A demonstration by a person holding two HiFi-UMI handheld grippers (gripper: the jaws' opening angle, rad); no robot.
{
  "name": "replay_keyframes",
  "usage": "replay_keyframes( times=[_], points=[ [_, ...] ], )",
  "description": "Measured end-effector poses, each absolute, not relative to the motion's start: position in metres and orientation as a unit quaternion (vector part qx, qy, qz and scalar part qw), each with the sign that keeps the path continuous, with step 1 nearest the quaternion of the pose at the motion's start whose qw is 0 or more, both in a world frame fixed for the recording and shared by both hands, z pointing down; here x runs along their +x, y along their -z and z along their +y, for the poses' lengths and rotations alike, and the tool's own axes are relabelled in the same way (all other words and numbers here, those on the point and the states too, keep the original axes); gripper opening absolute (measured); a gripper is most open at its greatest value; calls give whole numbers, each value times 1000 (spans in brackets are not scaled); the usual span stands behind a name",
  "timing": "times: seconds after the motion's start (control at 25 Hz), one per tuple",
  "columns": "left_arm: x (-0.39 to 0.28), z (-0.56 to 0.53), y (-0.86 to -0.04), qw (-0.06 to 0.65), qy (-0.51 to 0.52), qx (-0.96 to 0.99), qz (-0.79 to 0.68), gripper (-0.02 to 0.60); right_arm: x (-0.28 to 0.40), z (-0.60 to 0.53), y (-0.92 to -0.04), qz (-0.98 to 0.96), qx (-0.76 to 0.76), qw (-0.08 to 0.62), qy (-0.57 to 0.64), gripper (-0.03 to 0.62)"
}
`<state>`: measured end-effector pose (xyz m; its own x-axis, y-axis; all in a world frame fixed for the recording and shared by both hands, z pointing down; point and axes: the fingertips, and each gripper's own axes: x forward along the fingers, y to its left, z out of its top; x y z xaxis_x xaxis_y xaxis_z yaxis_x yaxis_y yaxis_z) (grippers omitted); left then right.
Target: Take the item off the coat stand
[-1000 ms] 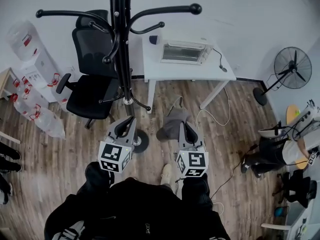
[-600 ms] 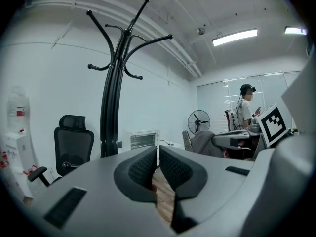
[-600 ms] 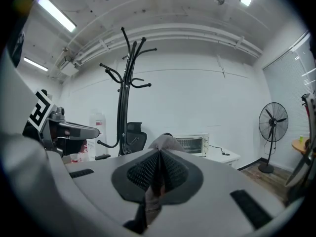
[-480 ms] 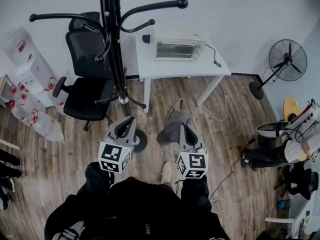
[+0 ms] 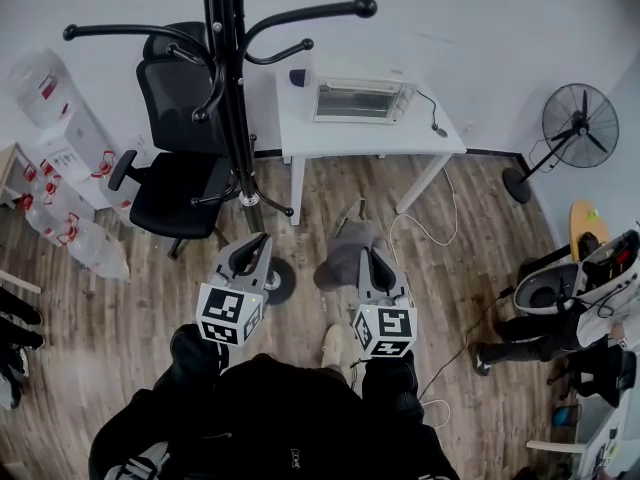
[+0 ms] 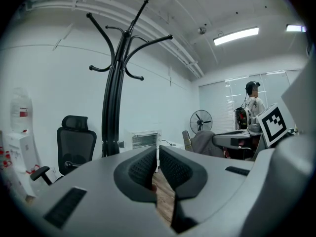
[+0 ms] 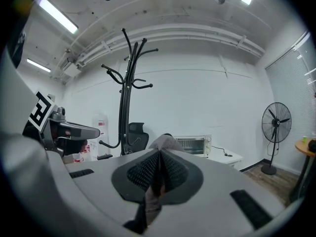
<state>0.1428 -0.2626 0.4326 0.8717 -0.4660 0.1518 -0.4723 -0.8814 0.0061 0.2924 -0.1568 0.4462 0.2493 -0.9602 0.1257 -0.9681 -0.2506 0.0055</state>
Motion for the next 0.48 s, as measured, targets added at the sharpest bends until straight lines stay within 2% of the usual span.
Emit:
replay_keyframes(
  times=[0.48],
  points=[
    [145,-259,-431,20,-72,967,-243,35,292,-154,-444,-614,787,41,-45,21]
  ],
)
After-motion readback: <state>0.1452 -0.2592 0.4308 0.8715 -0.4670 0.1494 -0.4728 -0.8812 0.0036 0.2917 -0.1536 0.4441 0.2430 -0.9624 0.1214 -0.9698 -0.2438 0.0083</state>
